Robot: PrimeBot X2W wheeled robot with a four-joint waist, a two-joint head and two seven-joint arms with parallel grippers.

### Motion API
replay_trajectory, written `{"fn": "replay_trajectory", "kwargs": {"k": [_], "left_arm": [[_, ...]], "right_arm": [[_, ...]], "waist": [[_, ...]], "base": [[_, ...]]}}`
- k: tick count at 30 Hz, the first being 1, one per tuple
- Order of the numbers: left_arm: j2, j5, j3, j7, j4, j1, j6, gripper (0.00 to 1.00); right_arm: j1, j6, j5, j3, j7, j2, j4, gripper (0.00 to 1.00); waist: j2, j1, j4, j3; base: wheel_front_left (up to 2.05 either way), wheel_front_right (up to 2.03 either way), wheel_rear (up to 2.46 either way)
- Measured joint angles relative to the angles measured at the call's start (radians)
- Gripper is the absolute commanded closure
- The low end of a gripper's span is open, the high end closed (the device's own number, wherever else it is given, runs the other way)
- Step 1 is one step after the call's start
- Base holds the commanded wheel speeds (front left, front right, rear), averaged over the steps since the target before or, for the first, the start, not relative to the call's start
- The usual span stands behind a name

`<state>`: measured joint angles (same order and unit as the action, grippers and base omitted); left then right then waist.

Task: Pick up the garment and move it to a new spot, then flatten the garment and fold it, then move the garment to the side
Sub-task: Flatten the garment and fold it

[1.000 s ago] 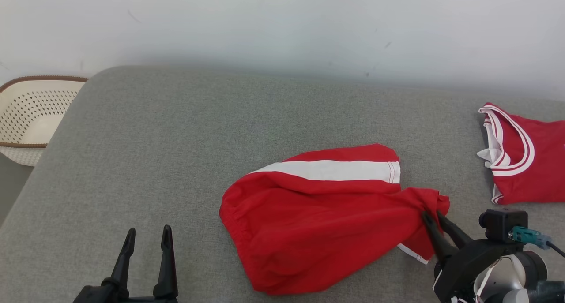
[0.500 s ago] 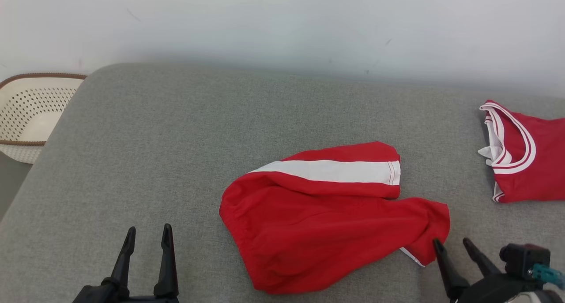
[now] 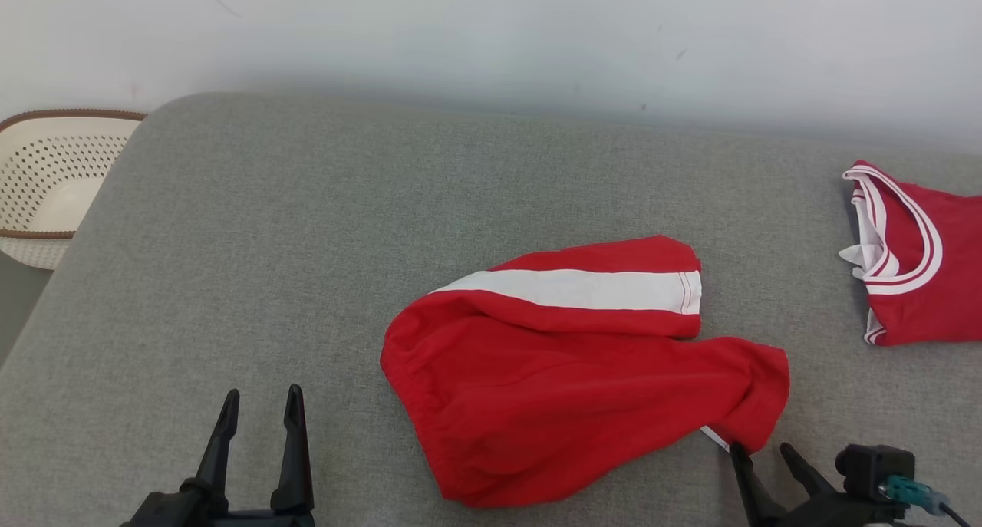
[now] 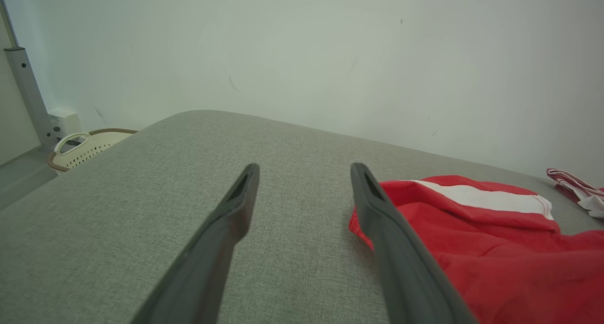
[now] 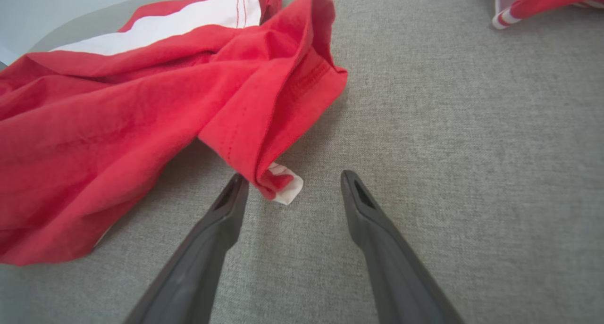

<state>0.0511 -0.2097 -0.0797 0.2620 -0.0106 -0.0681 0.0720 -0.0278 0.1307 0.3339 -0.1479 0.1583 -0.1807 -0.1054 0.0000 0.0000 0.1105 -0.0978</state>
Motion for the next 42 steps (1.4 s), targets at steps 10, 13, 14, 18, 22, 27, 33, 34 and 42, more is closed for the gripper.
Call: {"fn": "replay_trajectory", "kwargs": {"k": [10,13,14,18,22,27,33,34,42], "left_arm": [[0.0,0.002,0.003,0.0,0.01,-0.013,0.0,0.0],[0.0,0.002,0.009,0.0,0.012,-0.008,0.0,0.0],[0.0,0.002,0.01,0.0,0.013,-0.002,0.0,0.0],[0.0,0.001,0.008,0.0,0.017,0.008,0.0,0.0],[0.0,0.001,0.013,0.0,0.019,0.012,-0.001,0.0],[0.0,0.001,0.013,0.0,0.021,0.017,-0.005,0.0],[0.0,0.001,0.011,0.0,0.025,0.019,-0.009,0.0],[0.0,0.001,0.011,0.0,0.026,0.019,-0.009,0.0],[0.0,0.0,0.008,0.0,0.031,0.019,-0.01,0.0]], "right_arm": [[0.115,0.0,-0.016,-0.069,-0.039,-0.02,-0.17,1.0],[0.112,0.0,0.024,-0.07,-0.043,-0.022,-0.168,1.0],[0.105,0.0,0.043,-0.068,-0.041,-0.023,-0.159,1.0],[0.052,0.0,0.101,-0.067,-0.008,-0.035,-0.076,1.0],[-0.013,0.0,0.151,-0.073,0.075,-0.058,0.036,1.0],[-0.091,0.0,0.195,-0.063,0.207,-0.102,0.161,1.0],[-0.156,0.0,0.233,-0.04,0.336,-0.128,0.284,1.0],[-0.165,0.0,0.242,-0.033,0.352,-0.128,0.297,1.0],[-0.174,0.0,0.187,0.011,0.322,-0.115,0.337,0.0]], "waist": [[0.0,0.0,0.011,0.003],[0.0,0.0,0.008,0.014],[0.0,0.0,0.006,0.017],[0.0,0.0,-0.004,0.033],[0.0,0.0,-0.022,0.043],[0.0,0.0,-0.043,0.052],[0.0,0.0,-0.054,0.05],[0.0,0.0,-0.055,0.048],[0.0,0.0,-0.052,0.044]], "base": [[0.0,0.0,0.0],[0.0,0.0,0.0],[0.0,0.0,0.0],[0.0,0.0,0.0],[0.0,0.0,0.0],[0.0,0.0,0.0],[0.0,0.0,0.0],[0.0,0.0,0.0],[0.0,0.0,0.0]]}}
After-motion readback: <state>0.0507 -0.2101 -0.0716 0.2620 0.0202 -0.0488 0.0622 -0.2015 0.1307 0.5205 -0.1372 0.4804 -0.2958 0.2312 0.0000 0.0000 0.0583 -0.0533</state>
